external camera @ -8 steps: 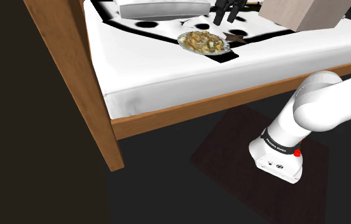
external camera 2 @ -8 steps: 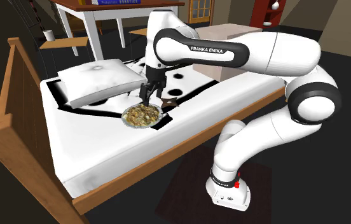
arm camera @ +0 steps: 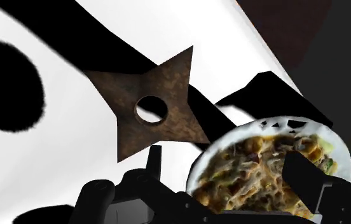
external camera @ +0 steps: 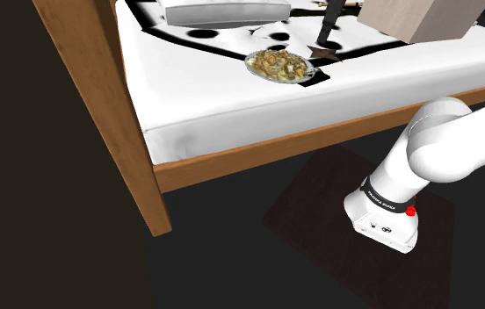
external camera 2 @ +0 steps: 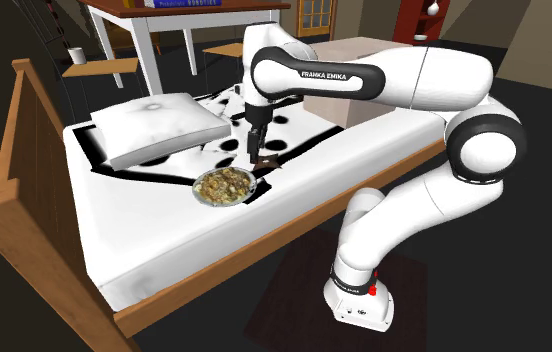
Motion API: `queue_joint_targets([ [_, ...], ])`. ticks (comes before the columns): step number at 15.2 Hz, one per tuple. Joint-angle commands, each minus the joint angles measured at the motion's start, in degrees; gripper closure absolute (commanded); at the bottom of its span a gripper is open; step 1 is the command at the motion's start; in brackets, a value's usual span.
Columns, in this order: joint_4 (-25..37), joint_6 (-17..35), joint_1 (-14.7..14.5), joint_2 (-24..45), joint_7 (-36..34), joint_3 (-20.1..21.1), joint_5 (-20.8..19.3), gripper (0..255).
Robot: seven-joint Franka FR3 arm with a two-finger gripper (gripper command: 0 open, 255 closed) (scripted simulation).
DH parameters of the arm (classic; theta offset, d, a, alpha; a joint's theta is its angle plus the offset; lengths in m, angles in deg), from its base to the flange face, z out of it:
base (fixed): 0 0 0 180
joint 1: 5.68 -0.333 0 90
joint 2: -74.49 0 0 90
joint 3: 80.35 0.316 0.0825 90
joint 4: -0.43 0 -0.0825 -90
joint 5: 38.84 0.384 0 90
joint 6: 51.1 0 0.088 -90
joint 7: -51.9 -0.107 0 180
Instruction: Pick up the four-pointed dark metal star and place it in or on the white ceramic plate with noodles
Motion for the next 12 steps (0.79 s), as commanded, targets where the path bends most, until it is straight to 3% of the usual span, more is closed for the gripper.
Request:
queue_joint_targets([
  [1, 0.62, -0.99, -1.04, 1.04, 9.35, -3.4, -3.27, 0],
  [3, 1.89, -1.31, -2.22, 3.02, 17.77, -6.53, -6.27, 0],
  [12, -4.32, 4.25, -1.96, 2.42, 18.01, -7.4, -7.12, 0],
])
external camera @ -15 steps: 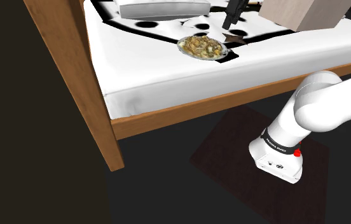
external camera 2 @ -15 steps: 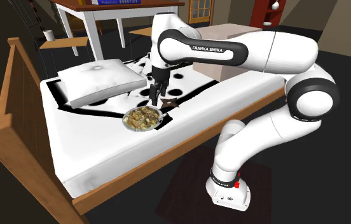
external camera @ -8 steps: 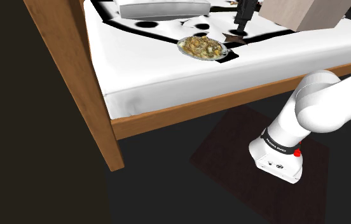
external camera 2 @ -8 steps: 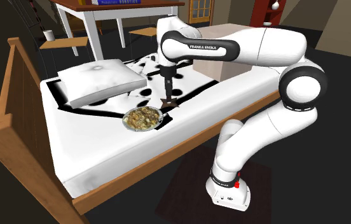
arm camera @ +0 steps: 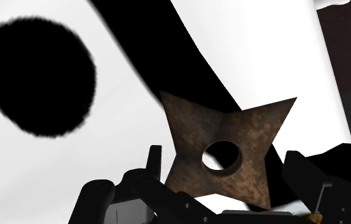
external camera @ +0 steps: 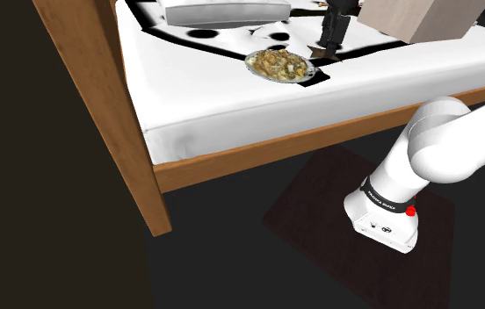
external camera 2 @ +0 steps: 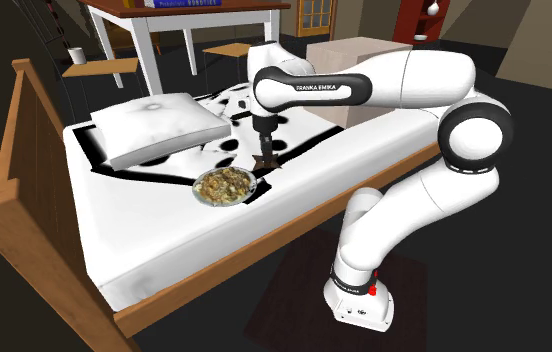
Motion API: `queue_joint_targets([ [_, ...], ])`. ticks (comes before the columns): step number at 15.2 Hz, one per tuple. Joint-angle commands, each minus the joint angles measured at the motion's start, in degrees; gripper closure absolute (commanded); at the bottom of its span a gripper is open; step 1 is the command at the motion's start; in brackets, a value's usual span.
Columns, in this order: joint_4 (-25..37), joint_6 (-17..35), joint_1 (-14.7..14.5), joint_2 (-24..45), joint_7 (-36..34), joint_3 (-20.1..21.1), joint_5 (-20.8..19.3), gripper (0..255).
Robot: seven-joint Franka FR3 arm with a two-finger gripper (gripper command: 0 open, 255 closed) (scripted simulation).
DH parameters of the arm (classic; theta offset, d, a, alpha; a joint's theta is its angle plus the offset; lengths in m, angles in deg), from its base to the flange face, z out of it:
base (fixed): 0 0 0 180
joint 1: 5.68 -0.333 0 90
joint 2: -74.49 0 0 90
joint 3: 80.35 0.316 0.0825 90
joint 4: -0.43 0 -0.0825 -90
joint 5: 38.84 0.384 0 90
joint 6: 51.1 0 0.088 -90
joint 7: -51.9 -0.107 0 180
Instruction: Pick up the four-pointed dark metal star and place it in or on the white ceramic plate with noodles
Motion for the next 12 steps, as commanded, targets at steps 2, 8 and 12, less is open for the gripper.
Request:
queue_joint_targets([
  [2, -0.54, 0.53, 0.03, -0.03, -0.01, -0.07, -0.07, 0],
  [8, -0.53, 0.52, 0.03, -0.03, -0.01, -0.07, -0.07, 255],
  [12, -0.53, 0.52, 0.03, -0.03, -0.01, -0.07, -0.07, 255],
])
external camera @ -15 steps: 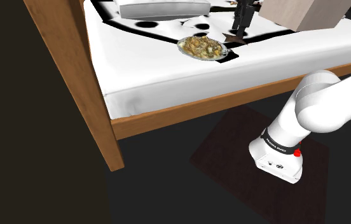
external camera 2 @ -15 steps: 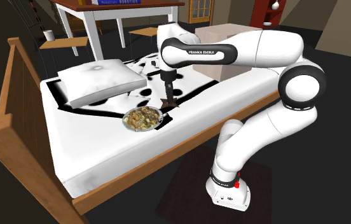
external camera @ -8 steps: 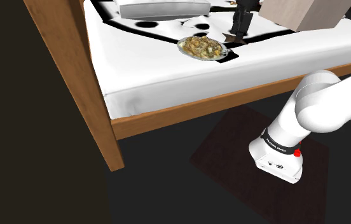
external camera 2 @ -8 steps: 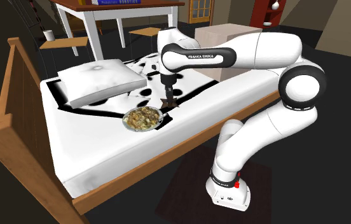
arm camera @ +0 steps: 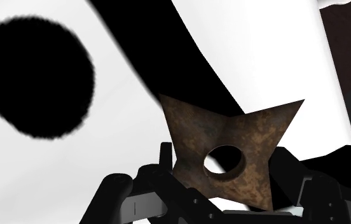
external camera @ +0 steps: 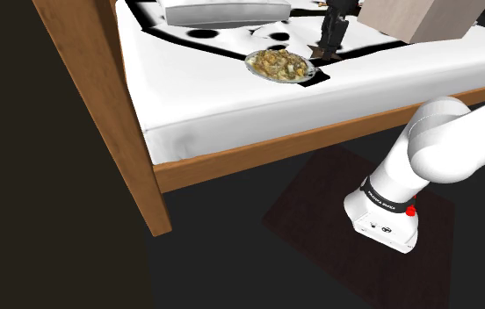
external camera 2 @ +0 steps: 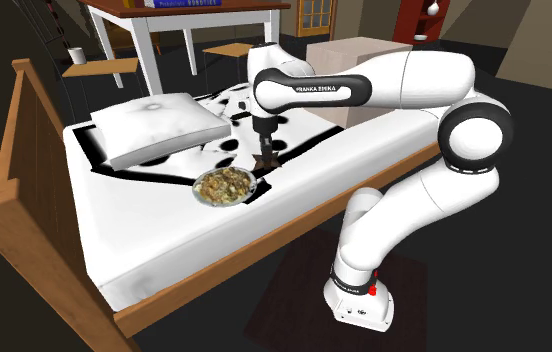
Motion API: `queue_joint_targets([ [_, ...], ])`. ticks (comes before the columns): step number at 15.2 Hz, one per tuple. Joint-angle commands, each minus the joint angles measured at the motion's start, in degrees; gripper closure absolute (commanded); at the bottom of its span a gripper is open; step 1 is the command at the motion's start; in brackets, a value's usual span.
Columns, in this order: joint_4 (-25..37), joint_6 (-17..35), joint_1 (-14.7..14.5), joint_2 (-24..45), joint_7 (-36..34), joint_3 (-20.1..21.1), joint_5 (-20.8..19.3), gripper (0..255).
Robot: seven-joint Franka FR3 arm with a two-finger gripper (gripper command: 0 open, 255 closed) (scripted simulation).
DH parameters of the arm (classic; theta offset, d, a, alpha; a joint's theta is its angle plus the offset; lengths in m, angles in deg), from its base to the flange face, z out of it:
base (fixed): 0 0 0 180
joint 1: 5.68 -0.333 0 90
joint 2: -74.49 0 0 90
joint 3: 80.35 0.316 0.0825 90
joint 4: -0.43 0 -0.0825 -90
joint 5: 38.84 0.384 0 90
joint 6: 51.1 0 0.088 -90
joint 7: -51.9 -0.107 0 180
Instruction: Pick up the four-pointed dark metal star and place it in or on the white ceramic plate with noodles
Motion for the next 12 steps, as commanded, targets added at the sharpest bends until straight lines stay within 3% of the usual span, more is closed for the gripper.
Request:
queue_joint_targets([
  [1, 0.0, 0.0, 0.0, 0.0, 0.0, 0.0, 0.0, 255],
  [5, -0.01, 0.01, 0.0, 0.0, 0.0, 0.0, 0.0, 255],
  [12, 5.78, -5.14, -0.33, 0.64, 0.19, 0.65, 0.63, 255],
])
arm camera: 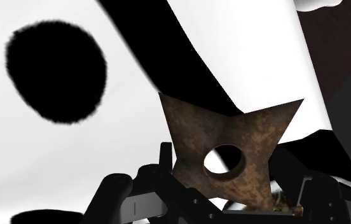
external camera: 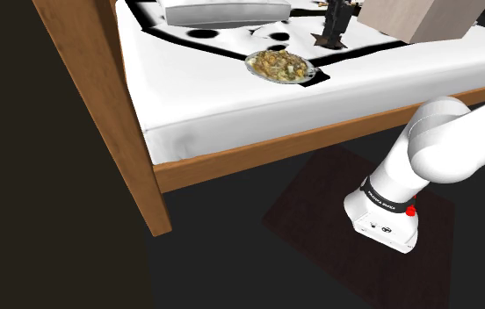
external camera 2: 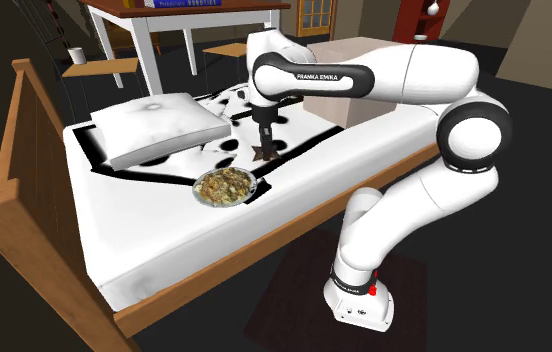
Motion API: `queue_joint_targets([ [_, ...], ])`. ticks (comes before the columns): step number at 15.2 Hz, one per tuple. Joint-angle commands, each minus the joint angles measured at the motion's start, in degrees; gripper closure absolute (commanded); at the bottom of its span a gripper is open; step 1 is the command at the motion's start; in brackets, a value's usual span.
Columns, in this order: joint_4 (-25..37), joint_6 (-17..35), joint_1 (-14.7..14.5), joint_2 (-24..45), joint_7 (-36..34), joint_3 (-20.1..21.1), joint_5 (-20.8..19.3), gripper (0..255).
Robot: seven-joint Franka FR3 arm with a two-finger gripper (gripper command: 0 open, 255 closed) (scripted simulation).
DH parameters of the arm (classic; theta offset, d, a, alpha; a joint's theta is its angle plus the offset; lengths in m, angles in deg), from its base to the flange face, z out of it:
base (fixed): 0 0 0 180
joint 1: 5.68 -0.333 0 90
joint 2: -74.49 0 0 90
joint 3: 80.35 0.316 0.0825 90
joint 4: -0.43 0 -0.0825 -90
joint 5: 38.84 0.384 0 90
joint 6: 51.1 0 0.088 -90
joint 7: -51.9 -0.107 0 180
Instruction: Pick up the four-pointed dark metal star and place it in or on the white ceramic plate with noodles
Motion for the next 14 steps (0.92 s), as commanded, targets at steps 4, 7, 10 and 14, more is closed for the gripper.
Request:
queue_joint_targets([
  [4, 4.28, -3.57, -0.21, 0.74, 0.22, 0.34, 0.39, 255],
  [7, 7.02, -5.72, -0.36, 1.33, 0.33, 0.54, 0.63, 255],
  [10, 9.86, -7.86, -0.5, 2.03, 0.45, 0.72, 0.86, 255],
  [14, 13.39, -10.43, -0.68, 3.0, 0.62, 0.9, 1.14, 255],
])
